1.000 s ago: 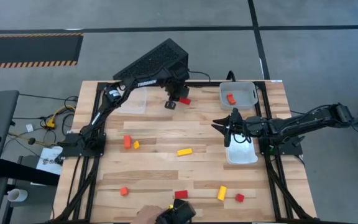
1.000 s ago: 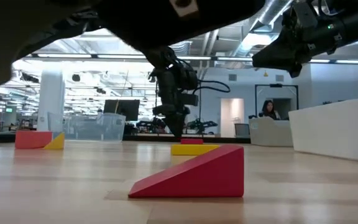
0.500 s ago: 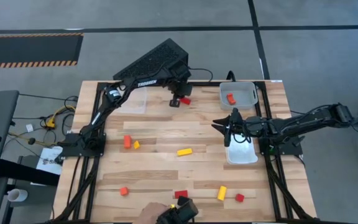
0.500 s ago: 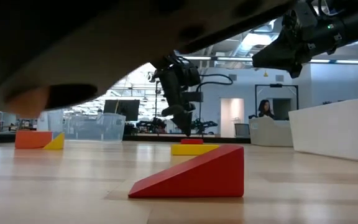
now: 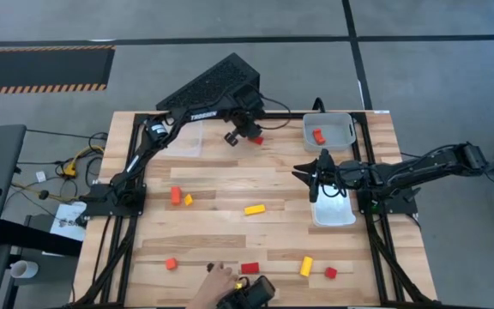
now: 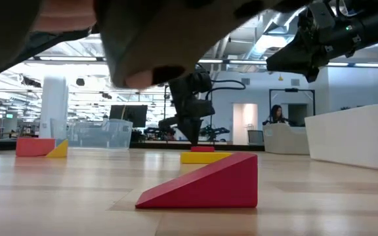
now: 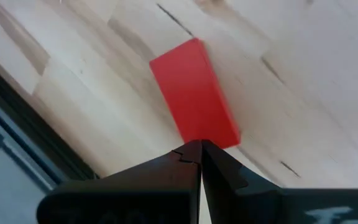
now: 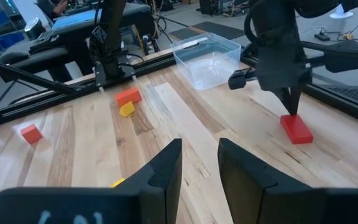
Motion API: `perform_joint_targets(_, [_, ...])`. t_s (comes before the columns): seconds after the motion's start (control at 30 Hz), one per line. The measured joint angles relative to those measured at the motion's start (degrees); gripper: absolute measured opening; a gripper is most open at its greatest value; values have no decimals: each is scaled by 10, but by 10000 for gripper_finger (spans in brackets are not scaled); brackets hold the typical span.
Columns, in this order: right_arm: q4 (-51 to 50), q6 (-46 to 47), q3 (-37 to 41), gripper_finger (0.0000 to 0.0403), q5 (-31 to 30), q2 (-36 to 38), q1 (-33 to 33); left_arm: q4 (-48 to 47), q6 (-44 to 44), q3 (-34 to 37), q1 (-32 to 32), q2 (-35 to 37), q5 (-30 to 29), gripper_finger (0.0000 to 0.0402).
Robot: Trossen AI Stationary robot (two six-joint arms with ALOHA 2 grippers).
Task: Sort & place blocks by color
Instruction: Put the top left red block into the transparent bin
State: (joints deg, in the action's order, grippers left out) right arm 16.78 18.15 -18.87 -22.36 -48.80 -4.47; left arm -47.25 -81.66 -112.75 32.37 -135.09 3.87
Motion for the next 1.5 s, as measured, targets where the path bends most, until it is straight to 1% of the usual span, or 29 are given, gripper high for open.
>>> perform_joint_targets(0.17, [0, 5, 0, 127, 0, 0, 0, 6, -23, 0, -5, 1, -30, 0])
perform_joint_targets(0.23, [0, 5, 0, 127, 0, 0, 0, 2, -50, 0, -7, 1, -31, 0])
perform_joint_targets(0.33, [0, 5, 0, 127, 0, 0, 0, 7, -64, 0, -13, 1, -30, 0])
perform_joint_targets(0.43, [0, 5, 0, 127, 0, 0, 0, -6, -70, 0, -15, 2, -3, 0])
perform_joint_targets(0.57, [0, 12, 0, 127, 0, 0, 0, -31, -79, -1, -14, 2, 4, 0])
perform_joint_targets(0.63, [0, 14, 0, 127, 0, 0, 0, -63, -78, -13, -11, 2, 25, 0])
perform_joint_targets(0.7, [0, 15, 0, 127, 0, 0, 0, -74, -76, -16, -11, 3, 36, 0])
perform_joint_targets(0.8, [0, 20, 0, 127, 0, 0, 0, -93, -49, -21, -15, 3, 34, 0])
perform_joint_targets(0.9, [1, 20, 0, 127, 0, 0, 0, -111, -29, -46, -16, 3, 75, 0])
perform_joint_targets(0.97, [1, 20, 0, 127, 0, 0, 0, -118, -23, -54, -17, 3, 83, 0])
perform_joint_targets(1.1, [1, 21, 0, 127, 0, 0, 0, -114, -22, -78, -15, 2, 82, 0])
perform_joint_targets(1.33, [0, 30, 0, 127, 1, 0, 0, -103, -30, -78, -3, -3, 90, 0])
perform_joint_targets(1.4, [0, 30, 0, 127, 4, 0, 0, -106, -40, -78, 7, -7, 78, 0])
perform_joint_targets(1.5, [0, 30, 0, 127, 4, 0, 0, -118, -63, -78, 18, -17, 46, 0])
